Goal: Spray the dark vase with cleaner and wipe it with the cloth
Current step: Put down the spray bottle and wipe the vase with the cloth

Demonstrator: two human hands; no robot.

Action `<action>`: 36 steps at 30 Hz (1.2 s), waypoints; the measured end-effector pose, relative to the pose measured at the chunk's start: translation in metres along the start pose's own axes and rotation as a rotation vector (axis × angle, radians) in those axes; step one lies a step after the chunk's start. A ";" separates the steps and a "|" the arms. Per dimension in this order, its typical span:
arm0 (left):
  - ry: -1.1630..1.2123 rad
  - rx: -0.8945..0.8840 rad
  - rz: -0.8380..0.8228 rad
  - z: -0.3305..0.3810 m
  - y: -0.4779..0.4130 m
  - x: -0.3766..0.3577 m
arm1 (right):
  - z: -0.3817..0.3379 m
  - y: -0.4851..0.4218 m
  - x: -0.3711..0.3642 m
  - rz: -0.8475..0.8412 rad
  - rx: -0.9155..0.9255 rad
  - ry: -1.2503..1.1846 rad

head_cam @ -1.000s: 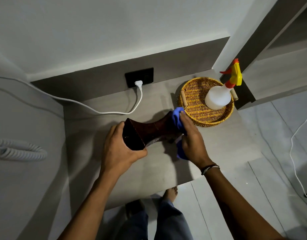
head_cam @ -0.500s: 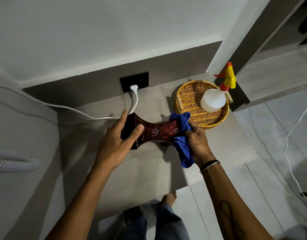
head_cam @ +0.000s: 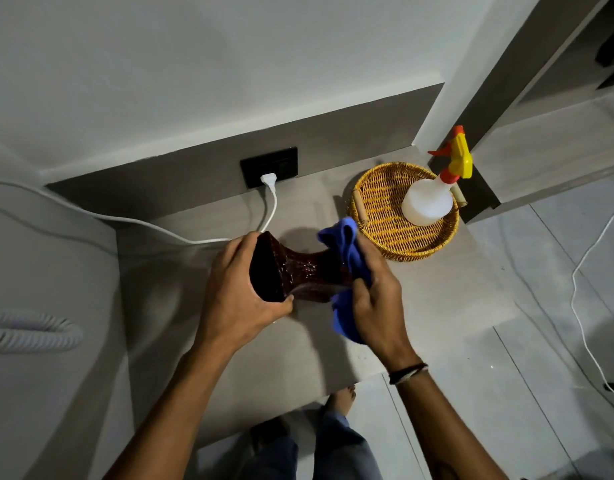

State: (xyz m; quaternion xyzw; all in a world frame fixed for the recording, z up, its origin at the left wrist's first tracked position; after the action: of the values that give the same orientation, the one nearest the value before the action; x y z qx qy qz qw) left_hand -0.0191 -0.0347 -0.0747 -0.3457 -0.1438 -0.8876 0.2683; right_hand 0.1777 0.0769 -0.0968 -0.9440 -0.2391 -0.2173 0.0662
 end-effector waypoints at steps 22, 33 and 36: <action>-0.081 0.028 0.039 -0.008 0.007 -0.003 | 0.024 0.020 -0.021 -0.367 0.172 0.375; -0.078 0.009 0.046 -0.010 0.006 -0.002 | -0.022 0.038 -0.057 -0.373 0.388 0.114; -0.090 0.032 0.056 -0.015 0.011 -0.002 | 0.017 0.020 -0.031 -0.317 0.315 0.412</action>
State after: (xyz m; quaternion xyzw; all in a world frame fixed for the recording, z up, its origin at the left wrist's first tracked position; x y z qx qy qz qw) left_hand -0.0194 -0.0488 -0.0862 -0.3847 -0.1600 -0.8610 0.2918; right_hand 0.1694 0.0502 -0.1257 -0.8090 -0.3957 -0.3723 0.2243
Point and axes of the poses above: each hand's wrist, its own y-axis away from the middle knuckle, its own x-axis out of the back of the hand, z = x × y, the point moved 3 cm from there along -y, towards the middle knuckle, and after that the axes turned 2 degrees about x, right-handed, at the moved point
